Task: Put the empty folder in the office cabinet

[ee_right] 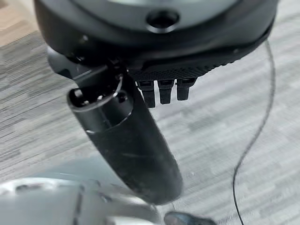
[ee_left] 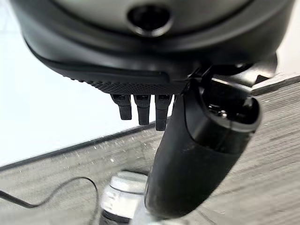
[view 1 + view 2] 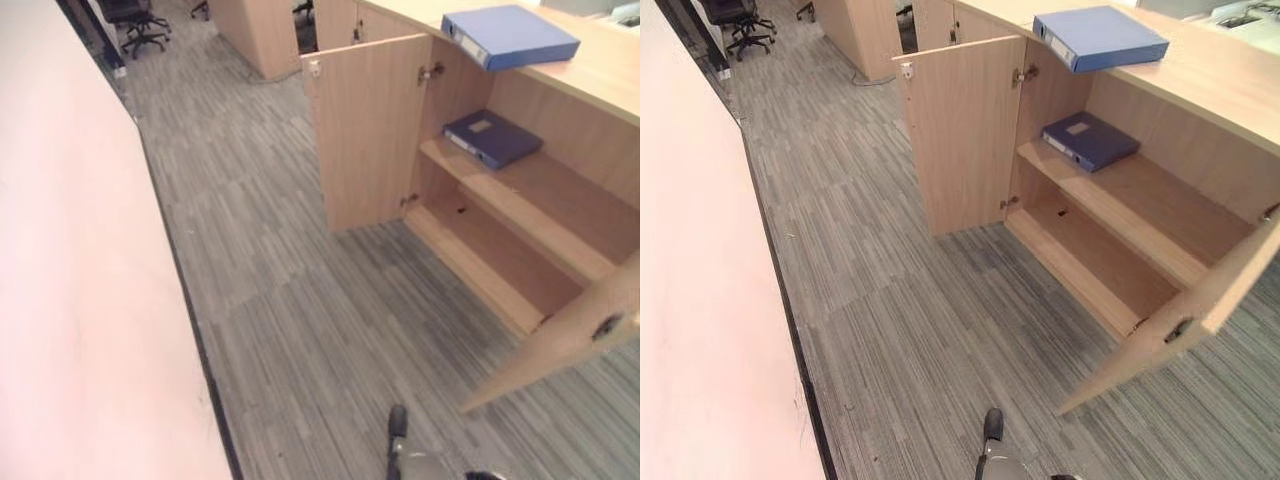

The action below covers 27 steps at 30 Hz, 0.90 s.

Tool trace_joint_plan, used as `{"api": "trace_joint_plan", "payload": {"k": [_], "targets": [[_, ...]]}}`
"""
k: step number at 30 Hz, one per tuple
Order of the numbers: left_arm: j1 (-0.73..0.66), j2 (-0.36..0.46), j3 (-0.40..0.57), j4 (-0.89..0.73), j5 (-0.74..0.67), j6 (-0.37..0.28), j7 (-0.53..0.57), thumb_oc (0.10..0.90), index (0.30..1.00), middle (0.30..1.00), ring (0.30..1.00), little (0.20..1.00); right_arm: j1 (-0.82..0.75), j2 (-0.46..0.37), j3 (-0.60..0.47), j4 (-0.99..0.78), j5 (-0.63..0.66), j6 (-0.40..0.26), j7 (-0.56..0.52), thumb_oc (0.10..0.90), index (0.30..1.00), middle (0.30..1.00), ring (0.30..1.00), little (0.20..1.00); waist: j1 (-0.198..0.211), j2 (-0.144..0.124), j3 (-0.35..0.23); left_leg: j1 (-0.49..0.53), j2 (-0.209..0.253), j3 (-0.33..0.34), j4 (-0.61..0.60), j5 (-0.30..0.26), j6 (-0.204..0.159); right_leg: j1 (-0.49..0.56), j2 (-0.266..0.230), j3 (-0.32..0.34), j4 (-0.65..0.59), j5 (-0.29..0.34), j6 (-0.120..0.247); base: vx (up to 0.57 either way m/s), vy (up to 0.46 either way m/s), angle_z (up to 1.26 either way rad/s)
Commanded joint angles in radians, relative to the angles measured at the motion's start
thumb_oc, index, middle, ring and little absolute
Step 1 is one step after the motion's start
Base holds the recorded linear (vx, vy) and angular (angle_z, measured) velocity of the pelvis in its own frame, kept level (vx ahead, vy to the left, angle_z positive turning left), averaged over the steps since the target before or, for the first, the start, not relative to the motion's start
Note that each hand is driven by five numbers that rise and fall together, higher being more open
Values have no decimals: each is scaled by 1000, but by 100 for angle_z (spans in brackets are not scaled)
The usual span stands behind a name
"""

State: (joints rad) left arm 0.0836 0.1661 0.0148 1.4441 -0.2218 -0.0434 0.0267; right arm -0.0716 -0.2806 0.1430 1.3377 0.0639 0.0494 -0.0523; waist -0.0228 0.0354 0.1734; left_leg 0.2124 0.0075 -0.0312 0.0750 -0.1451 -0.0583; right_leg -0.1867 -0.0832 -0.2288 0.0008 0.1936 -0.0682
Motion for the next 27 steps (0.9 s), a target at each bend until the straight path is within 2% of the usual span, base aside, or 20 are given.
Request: {"api": "trace_joint_plan", "payload": {"k": [1,3,4,6,7,9,10,12,15,16,17,19,22,24,26,27], "targets": [[-40,21,-15,5,-7,-3,11,800,900,900,900,900,-14,-33,-11,26,73,-17,-16,800,900,900,900,900,-19,-15,-5,-57,62,0,-55,59,-16,3,-31,37,57,-59,164,185,-229,11],[-54,24,-21,-11,-24,-7,15,800,900,900,900,900,-11,-32,-14,24,88,-22,-24,800,900,900,900,900,-19,-29,1,-110,74,27,111,104,-37,50,-16,36,55,-92,140,132,-175,18],[-54,24,-21,-11,-25,-7,15,800,900,900,900,900,-11,-32,-14,24,88,-22,-24,800,900,900,900,900,-20,-28,1,-113,75,26,116,102,-37,50,-15,35,56,-92,140,82,-149,23],[-60,27,-25,-32,-33,-9,25,800,900,900,900,900,-6,-31,-12,22,97,-21,-27,800,900,900,900,900,-6,-53,17,-195,75,30,311,167,-29,99,-1,41,49,-119,111,143,-219,-4],[-59,29,-25,-55,-43,-14,46,800,900,900,900,900,-1,-32,-14,18,107,-21,-36,800,900,900,900,900,13,-70,25,-259,70,50,410,196,-14,137,1,50,46,-143,93,214,-219,-23],[-54,28,-18,-72,-57,-20,63,800,900,900,900,900,2,-31,-18,9,117,-23,-44,800,900,900,900,900,31,-91,26,-338,60,70,408,194,5,171,-5,69,37,-157,91,189,-113,-27],[-54,28,-18,-73,-57,-19,63,800,900,900,900,900,3,-31,-18,9,117,-23,-44,800,900,900,900,900,33,-89,27,-338,63,71,413,189,5,173,-3,70,37,-159,91,239,-31,-41],[-54,31,-16,-80,-59,-26,85,800,900,900,900,900,7,-23,-12,13,119,-23,-48,800,900,900,900,900,69,-103,26,-408,77,75,267,190,10,221,-5,91,29,-191,102,314,17,-36],[-58,29,-31,-96,-56,-35,103,800,900,900,900,900,10,-21,-14,19,120,-28,-63,800,900,900,900,900,102,-65,23,-451,133,28,27,328,-29,277,19,122,35,-242,111,274,94,-22],[-57,29,-31,-96,-56,-35,104,800,900,900,900,900,11,-21,-14,19,120,-28,-63,800,900,900,900,900,103,-67,29,-437,130,30,14,333,-30,284,15,123,37,-246,111,355,89,-63],[-56,25,-36,-100,-55,-37,108,800,900,900,900,900,16,-21,-21,24,119,-32,-69,800,900,900,900,900,122,-60,28,-473,141,0,-110,365,-48,324,14,151,37,-273,115,374,85,-52],[-55,20,-35,-93,-56,-38,109,800,900,900,900,900,27,-22,-32,36,117,-34,-71,800,900,900,900,900,131,-51,24,-512,149,-37,-153,377,-71,359,16,185,37,-293,121,413,116,-47],[-48,13,-26,-78,-53,-38,106,800,900,900,900,900,53,-17,-45,57,98,-29,-62,800,900,900,900,900,134,-26,1,-488,162,-76,-162,401,-89,398,17,241,31,-319,131,298,145,-96],[-45,13,-27,-70,-36,-35,105,800,900,900,900,900,66,-12,-55,76,90,-26,-56,800,900,900,900,900,129,-17,-17,-464,165,-66,-162,420,-97,416,-2,256,11,-319,142,228,170,-72],[-46,16,-31,-67,-28,-36,104,800,900,900,900,900,73,-10,-57,82,89,-26,-52,800,900,900,900,900,127,-19,-23,-452,162,-59,-162,422,-96,418,-15,259,5,-315,148,185,164,-73],[-51,24,-39,-72,-14,-37,98,800,900,900,900,900,83,-2,-52,93,77,-19,-38,800,900,900,900,900,119,-26,-33,-438,150,-30,-152,416,-87,416,-44,264,-11,-304,168,276,266,-58]]}}
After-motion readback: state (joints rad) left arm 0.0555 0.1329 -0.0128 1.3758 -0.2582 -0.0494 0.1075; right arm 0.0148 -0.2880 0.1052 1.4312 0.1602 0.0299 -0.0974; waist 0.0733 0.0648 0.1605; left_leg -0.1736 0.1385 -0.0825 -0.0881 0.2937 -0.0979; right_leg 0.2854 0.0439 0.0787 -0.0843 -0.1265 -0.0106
